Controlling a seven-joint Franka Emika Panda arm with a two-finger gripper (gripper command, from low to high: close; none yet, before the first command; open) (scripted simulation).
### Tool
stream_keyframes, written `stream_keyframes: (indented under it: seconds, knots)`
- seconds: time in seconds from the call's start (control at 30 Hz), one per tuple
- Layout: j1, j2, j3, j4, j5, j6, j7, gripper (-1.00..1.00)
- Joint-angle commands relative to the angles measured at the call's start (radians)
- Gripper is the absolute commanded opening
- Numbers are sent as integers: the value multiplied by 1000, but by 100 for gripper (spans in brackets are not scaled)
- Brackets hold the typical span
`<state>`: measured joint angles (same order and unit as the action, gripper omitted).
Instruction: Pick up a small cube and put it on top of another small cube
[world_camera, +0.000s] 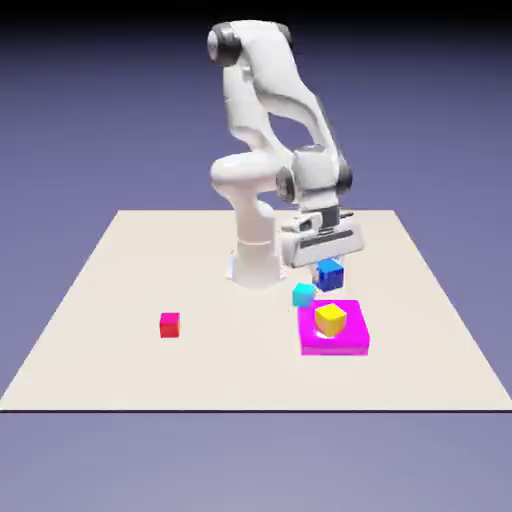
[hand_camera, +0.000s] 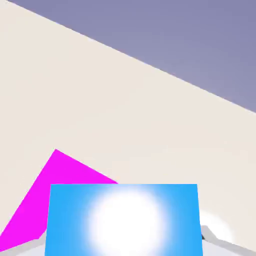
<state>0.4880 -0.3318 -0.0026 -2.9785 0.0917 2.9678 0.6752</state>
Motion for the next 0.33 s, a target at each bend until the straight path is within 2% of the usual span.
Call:
stream_keyframes:
  seconds: [0.0, 0.2, 0.23, 0.3]
  knots:
    - [19, 36, -20, 4, -2, 32, 1, -100]
    - [128, 243, -132, 29, -20, 215, 10, -100]
    - [128, 243, -133, 29, -20, 215, 10, 100]
    - [109, 207, -113, 25, -17, 183, 8, 100]
